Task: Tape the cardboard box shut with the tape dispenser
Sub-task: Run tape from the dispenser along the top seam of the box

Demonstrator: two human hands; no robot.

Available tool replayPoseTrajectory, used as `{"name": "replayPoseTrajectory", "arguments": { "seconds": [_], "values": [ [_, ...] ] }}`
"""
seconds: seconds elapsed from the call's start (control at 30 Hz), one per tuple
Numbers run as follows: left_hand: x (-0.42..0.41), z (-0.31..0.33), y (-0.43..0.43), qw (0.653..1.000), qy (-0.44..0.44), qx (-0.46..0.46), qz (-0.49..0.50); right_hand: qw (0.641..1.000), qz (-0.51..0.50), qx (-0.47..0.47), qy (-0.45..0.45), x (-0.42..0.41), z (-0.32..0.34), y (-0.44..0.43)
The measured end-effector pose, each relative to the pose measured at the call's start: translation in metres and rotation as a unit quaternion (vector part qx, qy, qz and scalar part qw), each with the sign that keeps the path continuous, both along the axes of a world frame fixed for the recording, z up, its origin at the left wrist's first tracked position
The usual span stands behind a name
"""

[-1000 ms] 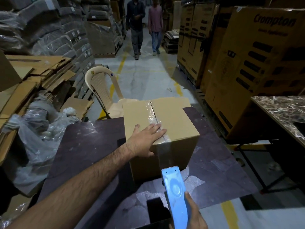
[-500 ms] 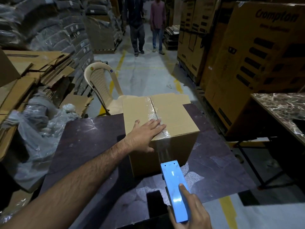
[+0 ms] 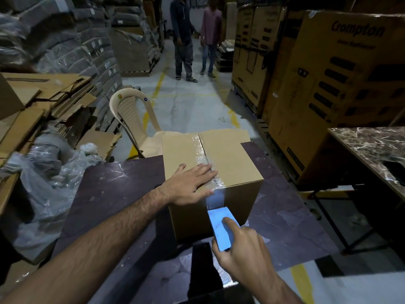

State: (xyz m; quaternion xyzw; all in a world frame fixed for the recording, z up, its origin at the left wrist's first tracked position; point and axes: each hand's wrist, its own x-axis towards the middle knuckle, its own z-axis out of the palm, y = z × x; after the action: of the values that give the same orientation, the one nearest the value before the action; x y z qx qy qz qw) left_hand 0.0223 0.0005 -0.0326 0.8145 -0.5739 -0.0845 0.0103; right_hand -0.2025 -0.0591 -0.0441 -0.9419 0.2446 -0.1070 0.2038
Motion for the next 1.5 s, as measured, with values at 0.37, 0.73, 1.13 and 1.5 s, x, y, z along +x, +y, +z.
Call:
{"name": "replayPoseTrajectory", "arguments": {
  "seconds": [0.37, 0.73, 1.13, 1.5],
  "values": [
    [-0.004, 0.001, 0.000, 0.998, 0.024, -0.044, 0.033, 0.999, -0.029, 0.007, 0.030, 0.038, 0.030, -0.012],
    [-0.006, 0.002, 0.000, 0.996, 0.040, -0.067, 0.050, 0.996, -0.028, 0.051, 0.067, 0.065, 0.046, -0.030],
    [-0.008, 0.003, 0.000, 0.995, 0.052, -0.069, 0.053, 0.989, -0.002, 0.112, 0.099, 0.079, 0.062, -0.048],
    [-0.002, 0.000, 0.000, 0.996, 0.017, -0.073, 0.051, 0.979, -0.044, 0.185, 0.073, 0.036, 0.001, -0.045]
  ]
}}
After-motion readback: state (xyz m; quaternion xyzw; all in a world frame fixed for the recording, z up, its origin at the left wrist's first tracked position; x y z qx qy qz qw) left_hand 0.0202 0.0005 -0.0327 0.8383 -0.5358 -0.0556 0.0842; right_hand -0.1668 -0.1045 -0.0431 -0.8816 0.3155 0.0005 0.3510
